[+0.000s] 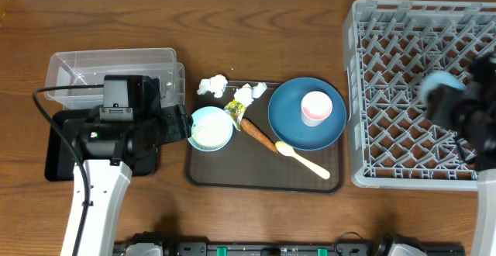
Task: Sort waste into correct bins and load items into the dishwasher rack
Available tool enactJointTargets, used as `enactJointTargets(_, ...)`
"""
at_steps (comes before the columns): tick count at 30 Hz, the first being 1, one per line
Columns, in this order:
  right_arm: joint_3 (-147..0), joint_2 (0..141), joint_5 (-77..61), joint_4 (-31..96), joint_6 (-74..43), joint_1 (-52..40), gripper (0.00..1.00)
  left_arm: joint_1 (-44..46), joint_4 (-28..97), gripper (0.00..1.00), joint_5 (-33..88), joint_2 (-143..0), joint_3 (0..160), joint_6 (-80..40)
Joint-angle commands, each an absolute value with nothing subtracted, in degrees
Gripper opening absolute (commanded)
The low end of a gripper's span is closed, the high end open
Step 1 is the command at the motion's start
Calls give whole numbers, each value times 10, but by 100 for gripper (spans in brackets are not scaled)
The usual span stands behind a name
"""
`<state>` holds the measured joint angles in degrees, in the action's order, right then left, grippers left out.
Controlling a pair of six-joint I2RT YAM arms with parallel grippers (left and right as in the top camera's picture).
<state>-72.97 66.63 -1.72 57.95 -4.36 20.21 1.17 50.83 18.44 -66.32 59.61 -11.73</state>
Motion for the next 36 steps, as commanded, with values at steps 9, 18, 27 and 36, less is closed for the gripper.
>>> enactJointTargets(9, -739, 767, 95, 555, -116, 391, 3, 9, 510, 67, 173, -662, 600, -107)
enactJointTargets(18, -739, 865, 70, 532, -124, 432, 2, 9, 510, 67, 173, -662, 600, -107)
enactJointTargets(27, -739, 927, 38, 496, -124, 432, 2, 9, 520, 67, 173, -662, 600, -107)
enactJointTargets(36, -739, 931, 39, 483, -124, 432, 4, 9, 521, 67, 173, -662, 600, -107)
